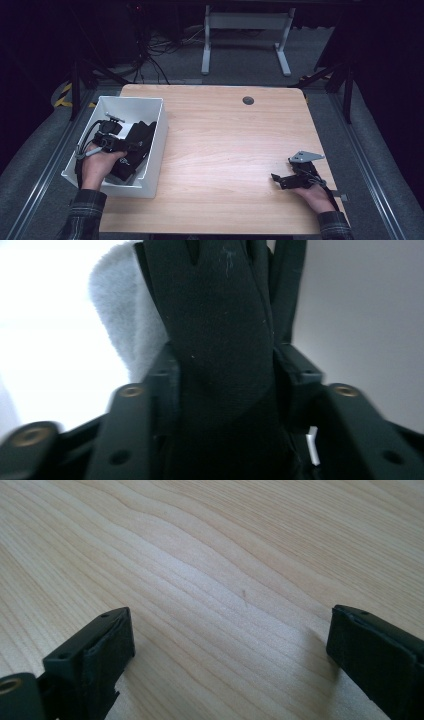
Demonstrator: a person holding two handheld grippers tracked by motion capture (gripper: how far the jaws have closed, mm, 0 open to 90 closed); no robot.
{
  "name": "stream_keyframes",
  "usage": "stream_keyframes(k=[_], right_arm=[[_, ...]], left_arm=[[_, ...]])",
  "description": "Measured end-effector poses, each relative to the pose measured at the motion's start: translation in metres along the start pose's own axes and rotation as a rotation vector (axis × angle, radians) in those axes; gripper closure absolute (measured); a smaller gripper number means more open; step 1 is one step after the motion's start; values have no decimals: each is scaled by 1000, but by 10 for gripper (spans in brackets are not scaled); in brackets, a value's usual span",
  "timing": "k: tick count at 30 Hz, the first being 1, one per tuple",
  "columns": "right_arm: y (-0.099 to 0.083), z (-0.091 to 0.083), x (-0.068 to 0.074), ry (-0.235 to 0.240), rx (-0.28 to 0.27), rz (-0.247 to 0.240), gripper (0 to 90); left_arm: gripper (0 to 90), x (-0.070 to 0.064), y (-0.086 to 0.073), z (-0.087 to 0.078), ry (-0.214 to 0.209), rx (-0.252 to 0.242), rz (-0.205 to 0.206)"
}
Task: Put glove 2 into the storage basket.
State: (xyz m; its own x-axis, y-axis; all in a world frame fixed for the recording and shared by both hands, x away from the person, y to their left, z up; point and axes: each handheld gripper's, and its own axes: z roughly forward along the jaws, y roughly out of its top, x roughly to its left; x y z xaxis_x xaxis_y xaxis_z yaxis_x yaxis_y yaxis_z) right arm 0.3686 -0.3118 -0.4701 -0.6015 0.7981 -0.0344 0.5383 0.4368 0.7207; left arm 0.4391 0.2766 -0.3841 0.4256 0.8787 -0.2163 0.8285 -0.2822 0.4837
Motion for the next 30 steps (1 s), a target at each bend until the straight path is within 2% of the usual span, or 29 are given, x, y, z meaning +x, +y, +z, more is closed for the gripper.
stream_keyframes(k=[2,6,11,13,23,27,30], right_arm=[[0,0,0,0,0,0,54],[0,0,0,0,0,0,55],[0,0,0,0,0,-1,55],[0,0,0,0,0,0,54],[0,0,0,1,-1,0,54],[0,0,0,0,0,0,54],[0,0,0,0,0,0,54]], left_arm=[[400,0,1,-3,26,-12,-1],[283,-1,4,-12,40,-41,4],[237,-9,8,-29,22,-111,17],[221,-13,10,-34,25,-125,33],[186,-55,32,-49,-34,-200,133],[182,-72,39,-48,-75,-222,172],[176,-86,43,-44,-90,-226,200]])
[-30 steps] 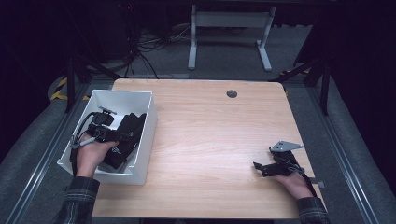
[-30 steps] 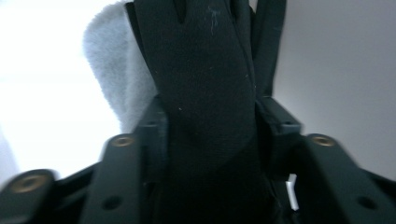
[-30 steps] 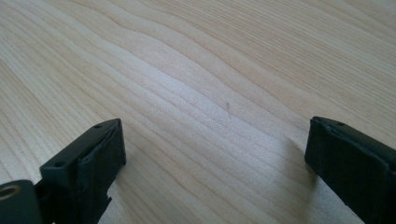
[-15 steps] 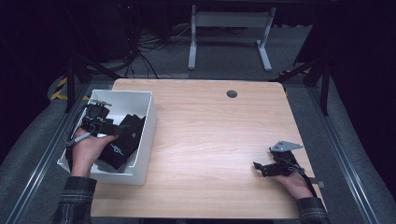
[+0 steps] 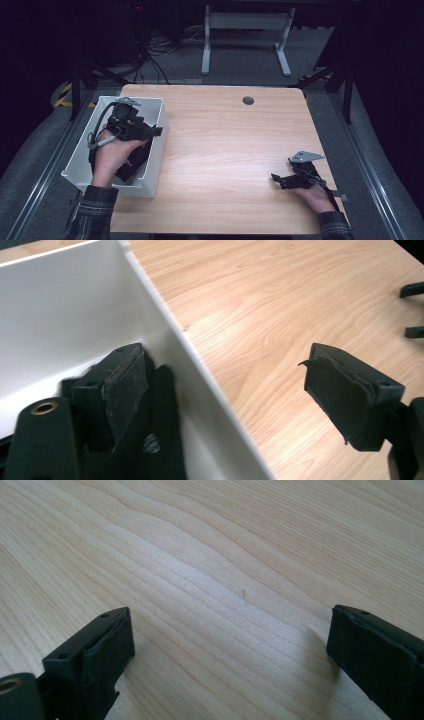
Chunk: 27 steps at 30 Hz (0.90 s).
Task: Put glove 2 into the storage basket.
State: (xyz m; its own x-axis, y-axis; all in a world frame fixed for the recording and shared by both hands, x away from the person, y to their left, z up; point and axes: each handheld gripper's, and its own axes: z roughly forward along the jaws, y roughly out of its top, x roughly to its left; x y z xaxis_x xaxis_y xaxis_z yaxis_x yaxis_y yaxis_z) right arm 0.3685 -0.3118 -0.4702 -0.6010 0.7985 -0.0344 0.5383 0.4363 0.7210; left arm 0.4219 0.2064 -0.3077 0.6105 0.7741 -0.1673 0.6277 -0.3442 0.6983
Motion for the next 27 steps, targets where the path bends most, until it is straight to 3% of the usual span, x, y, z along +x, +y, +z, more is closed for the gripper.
stream_keyframes(k=[14,27], right_arm=[[0,0,0,0,0,0,54],[0,0,0,1,0,-1,53]], left_arm=[[154,-54,16,41,-93,3,95],[154,-88,8,78,-147,2,148]])
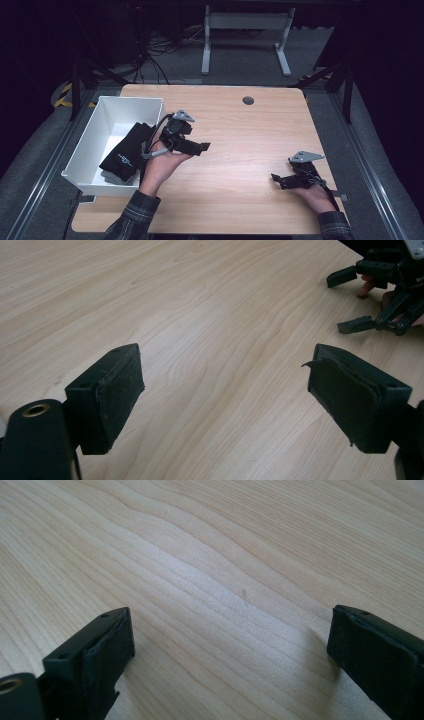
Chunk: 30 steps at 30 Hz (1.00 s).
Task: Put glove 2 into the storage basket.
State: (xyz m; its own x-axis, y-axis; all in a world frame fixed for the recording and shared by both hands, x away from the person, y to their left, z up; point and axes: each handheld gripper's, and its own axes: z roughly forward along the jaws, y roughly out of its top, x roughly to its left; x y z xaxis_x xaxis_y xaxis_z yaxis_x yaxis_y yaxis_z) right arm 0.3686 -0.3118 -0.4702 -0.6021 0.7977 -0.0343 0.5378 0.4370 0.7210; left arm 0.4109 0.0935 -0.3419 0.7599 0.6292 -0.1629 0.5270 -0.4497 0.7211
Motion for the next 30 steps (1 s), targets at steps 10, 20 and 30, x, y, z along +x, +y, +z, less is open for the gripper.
stream_keyframes(k=[10,20,30], right_arm=[[0,0,0,1,1,1,52],[0,0,0,4,2,0,50],[0,0,0,5,1,0,49]], left_arm=[[153,-14,-18,31,-14,3,43],[147,-20,-49,61,-21,35,78],[80,-18,-77,84,20,109,120]])
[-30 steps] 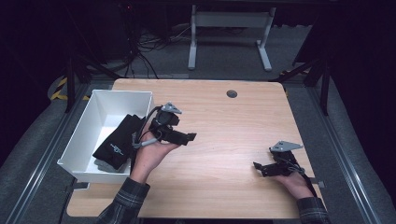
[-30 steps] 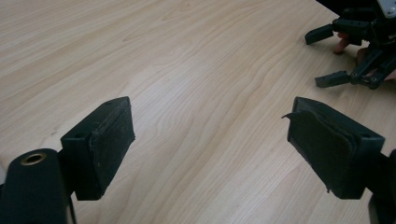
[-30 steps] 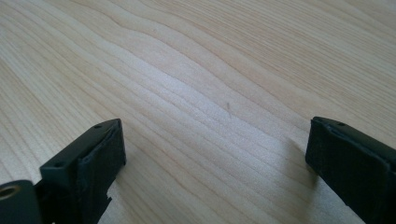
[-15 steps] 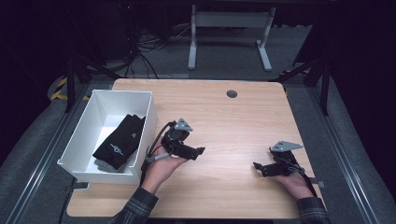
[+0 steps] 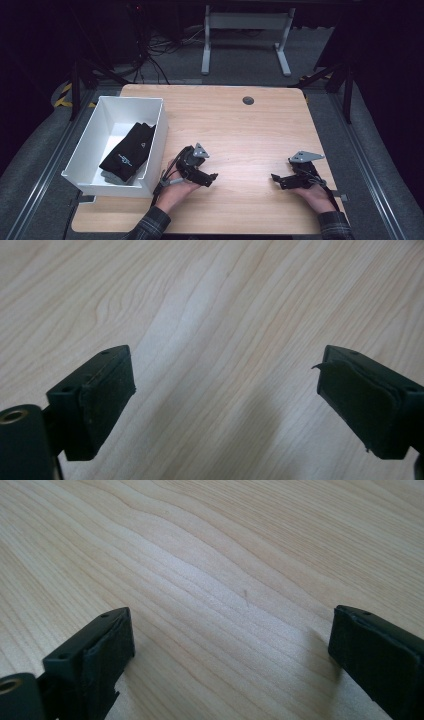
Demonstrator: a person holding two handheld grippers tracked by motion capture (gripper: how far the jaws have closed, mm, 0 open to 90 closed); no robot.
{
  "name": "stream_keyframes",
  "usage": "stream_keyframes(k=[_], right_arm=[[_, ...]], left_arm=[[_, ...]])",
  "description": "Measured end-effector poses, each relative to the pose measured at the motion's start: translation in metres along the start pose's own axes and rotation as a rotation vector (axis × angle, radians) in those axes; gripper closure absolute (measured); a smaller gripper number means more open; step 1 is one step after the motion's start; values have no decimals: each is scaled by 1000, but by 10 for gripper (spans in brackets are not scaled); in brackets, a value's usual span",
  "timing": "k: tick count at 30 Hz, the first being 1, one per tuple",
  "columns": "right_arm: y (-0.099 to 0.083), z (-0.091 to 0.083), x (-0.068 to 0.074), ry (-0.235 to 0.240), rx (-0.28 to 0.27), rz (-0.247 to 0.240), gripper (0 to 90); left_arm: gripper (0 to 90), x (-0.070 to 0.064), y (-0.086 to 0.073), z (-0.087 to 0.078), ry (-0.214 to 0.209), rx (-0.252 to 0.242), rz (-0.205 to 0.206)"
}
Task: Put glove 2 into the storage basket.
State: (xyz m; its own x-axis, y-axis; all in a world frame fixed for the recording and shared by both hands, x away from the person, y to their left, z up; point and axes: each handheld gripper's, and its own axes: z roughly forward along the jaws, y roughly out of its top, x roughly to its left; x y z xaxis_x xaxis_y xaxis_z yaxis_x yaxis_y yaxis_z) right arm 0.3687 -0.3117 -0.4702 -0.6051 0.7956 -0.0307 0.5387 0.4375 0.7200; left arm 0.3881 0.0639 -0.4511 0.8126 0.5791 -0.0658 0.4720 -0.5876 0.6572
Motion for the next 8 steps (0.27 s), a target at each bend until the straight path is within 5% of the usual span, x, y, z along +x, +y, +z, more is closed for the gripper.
stream_keyframes(k=[8], right_arm=[[0,0,0,-1,1,-1,48]], left_arm=[[50,-1,-7,9,9,32,8]])
